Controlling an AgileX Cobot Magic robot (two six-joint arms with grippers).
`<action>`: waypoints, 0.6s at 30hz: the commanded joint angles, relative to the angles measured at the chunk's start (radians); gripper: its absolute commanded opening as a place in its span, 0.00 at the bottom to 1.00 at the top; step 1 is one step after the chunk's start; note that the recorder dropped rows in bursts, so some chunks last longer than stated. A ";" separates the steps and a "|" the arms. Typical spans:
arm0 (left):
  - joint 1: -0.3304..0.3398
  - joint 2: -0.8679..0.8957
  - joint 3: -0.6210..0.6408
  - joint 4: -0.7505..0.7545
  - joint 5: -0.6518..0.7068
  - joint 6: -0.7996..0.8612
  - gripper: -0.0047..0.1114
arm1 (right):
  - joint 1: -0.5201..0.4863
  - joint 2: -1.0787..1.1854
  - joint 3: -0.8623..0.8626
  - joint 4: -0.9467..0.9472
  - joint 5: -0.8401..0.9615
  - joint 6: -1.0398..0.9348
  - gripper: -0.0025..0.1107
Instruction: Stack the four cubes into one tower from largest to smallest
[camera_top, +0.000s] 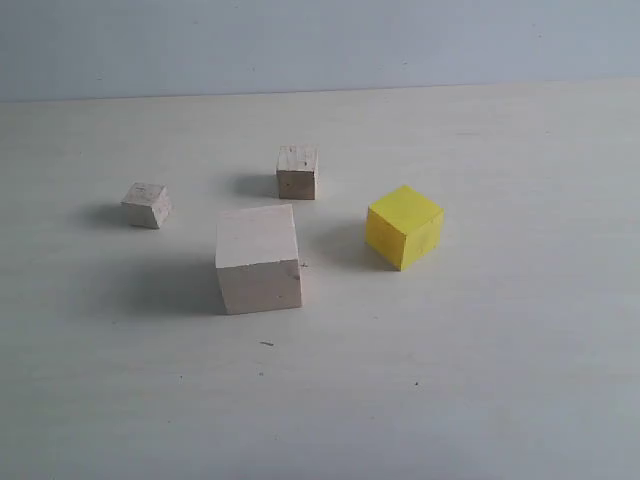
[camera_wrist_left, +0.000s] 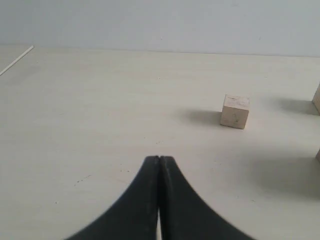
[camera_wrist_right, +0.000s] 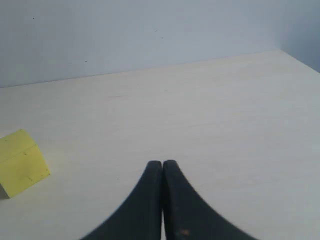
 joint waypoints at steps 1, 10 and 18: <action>-0.002 -0.007 0.001 -0.008 -0.012 -0.004 0.04 | 0.001 -0.005 0.004 0.001 -0.013 -0.001 0.02; -0.002 -0.007 0.001 -0.008 -0.012 -0.004 0.04 | 0.001 -0.005 0.004 0.001 -0.013 -0.001 0.02; -0.002 -0.007 0.001 -0.008 -0.012 -0.004 0.04 | 0.001 -0.005 0.004 0.000 -0.178 -0.001 0.02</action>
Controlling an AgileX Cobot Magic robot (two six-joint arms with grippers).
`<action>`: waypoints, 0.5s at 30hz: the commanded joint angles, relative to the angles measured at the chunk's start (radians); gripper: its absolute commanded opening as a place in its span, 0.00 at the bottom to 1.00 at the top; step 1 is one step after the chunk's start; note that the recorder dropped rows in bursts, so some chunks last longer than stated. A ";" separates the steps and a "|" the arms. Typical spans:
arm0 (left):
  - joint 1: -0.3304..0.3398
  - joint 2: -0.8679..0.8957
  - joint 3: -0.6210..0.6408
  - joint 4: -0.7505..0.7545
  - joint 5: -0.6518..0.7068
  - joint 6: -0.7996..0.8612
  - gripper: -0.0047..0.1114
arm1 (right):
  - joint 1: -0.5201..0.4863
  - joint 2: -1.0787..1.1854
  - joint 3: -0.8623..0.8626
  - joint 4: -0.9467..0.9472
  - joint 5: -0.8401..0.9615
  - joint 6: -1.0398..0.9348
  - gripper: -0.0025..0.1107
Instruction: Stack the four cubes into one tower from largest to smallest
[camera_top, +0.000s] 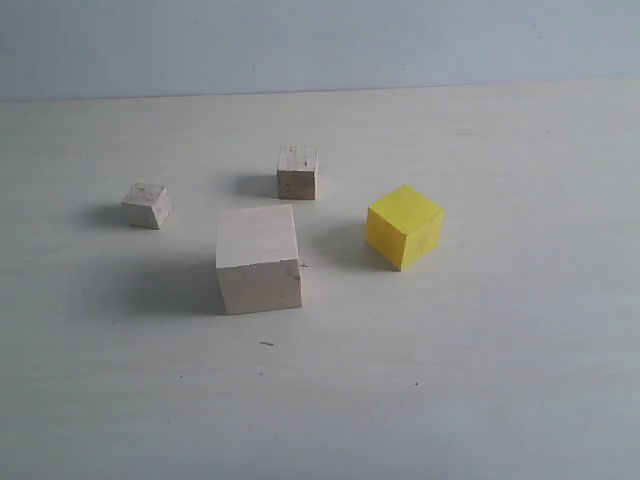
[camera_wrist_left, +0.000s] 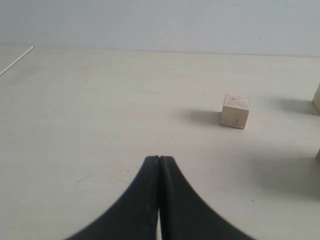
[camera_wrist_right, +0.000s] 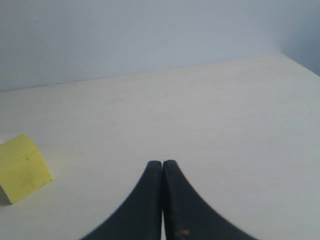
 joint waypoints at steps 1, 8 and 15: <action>-0.002 -0.007 0.001 -0.008 -0.012 -0.004 0.04 | 0.001 -0.005 0.004 0.000 -0.216 -0.001 0.02; -0.002 -0.007 0.001 -0.008 -0.012 -0.004 0.04 | 0.001 -0.005 0.004 0.005 -0.568 -0.001 0.02; -0.002 -0.007 0.001 -0.008 -0.012 -0.004 0.04 | 0.001 -0.005 0.004 0.005 -0.611 -0.001 0.02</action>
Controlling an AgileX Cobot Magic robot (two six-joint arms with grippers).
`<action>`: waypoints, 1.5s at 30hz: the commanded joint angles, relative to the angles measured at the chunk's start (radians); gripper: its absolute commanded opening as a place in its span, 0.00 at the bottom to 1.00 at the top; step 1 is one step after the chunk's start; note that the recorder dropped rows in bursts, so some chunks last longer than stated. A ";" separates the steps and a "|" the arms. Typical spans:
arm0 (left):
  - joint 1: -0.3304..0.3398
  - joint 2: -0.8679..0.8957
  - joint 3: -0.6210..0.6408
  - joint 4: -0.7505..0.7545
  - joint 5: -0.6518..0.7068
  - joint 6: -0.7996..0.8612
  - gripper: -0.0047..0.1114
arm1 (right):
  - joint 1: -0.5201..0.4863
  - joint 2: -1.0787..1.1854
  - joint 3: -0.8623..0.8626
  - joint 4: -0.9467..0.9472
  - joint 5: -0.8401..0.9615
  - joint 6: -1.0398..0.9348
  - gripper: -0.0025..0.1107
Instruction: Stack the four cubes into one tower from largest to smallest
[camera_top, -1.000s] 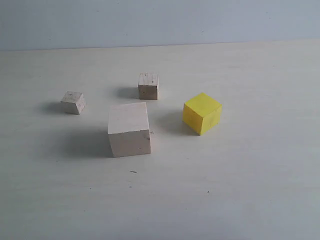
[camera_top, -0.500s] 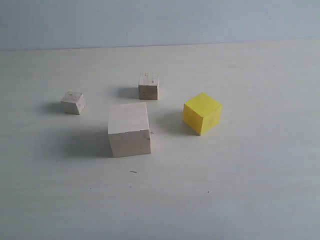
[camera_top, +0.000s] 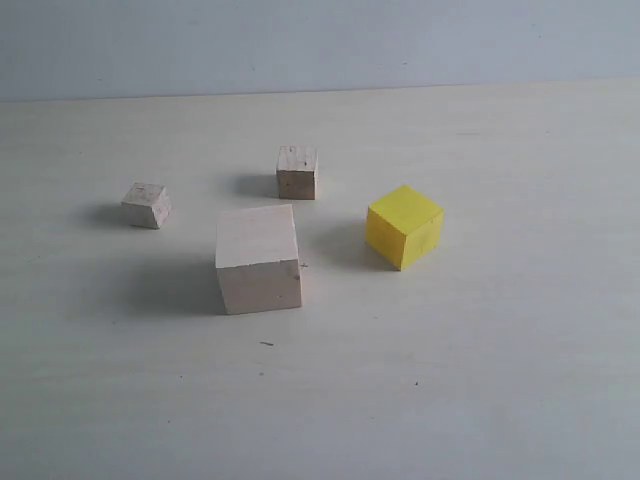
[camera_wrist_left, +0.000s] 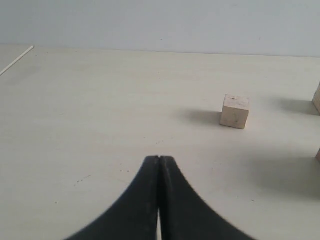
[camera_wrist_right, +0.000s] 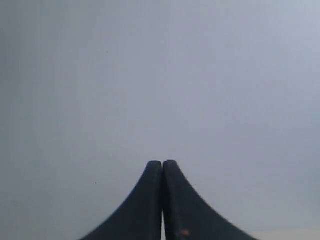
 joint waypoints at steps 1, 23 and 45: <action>-0.002 -0.007 0.001 -0.008 -0.012 -0.004 0.04 | 0.001 -0.005 0.004 0.002 -0.061 -0.001 0.02; -0.002 -0.007 0.001 -0.008 -0.012 -0.004 0.04 | 0.232 0.655 -0.549 -1.145 -0.157 1.233 0.02; -0.002 -0.007 0.001 -0.008 -0.012 -0.004 0.04 | 0.257 1.286 -0.612 -1.455 -0.972 1.409 0.02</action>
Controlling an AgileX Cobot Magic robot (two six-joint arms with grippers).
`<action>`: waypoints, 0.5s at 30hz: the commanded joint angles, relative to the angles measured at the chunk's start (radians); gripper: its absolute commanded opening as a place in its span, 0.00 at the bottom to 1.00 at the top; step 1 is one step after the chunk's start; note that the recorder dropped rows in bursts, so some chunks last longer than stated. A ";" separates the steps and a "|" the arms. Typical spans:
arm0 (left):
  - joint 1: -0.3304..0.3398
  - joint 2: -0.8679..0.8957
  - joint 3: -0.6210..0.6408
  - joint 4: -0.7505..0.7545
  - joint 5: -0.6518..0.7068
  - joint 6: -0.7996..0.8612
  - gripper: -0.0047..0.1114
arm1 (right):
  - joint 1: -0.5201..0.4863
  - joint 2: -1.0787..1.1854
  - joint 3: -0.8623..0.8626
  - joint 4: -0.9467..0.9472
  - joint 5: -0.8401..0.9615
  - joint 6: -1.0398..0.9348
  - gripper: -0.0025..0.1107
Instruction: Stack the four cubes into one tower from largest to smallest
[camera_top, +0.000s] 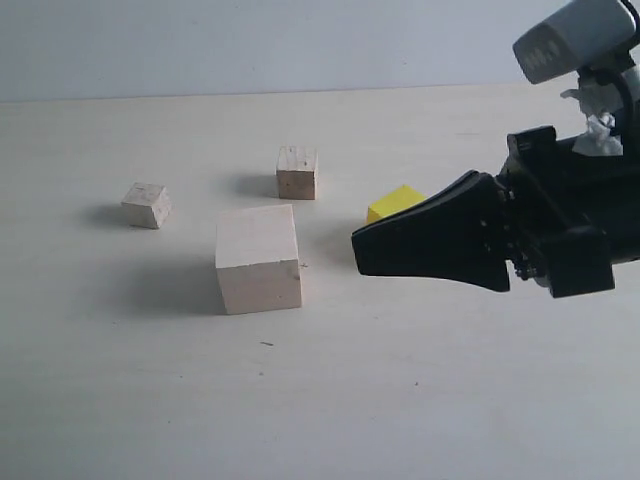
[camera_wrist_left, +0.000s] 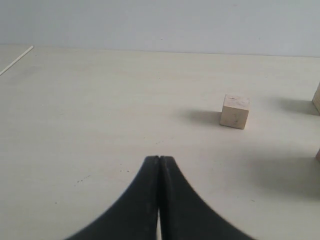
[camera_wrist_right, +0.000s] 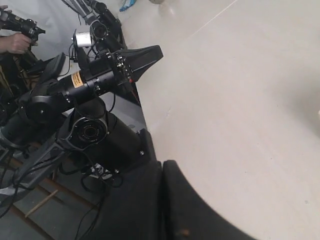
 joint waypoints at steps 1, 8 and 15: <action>-0.002 -0.007 0.001 -0.008 -0.012 -0.004 0.04 | 0.002 0.004 -0.010 0.021 -0.010 -0.002 0.02; -0.002 -0.007 0.001 -0.008 -0.012 -0.004 0.04 | 0.002 0.004 -0.010 0.073 -0.010 0.003 0.02; -0.002 -0.007 0.001 -0.008 -0.012 -0.004 0.04 | 0.002 0.004 -0.010 0.040 -0.010 0.019 0.02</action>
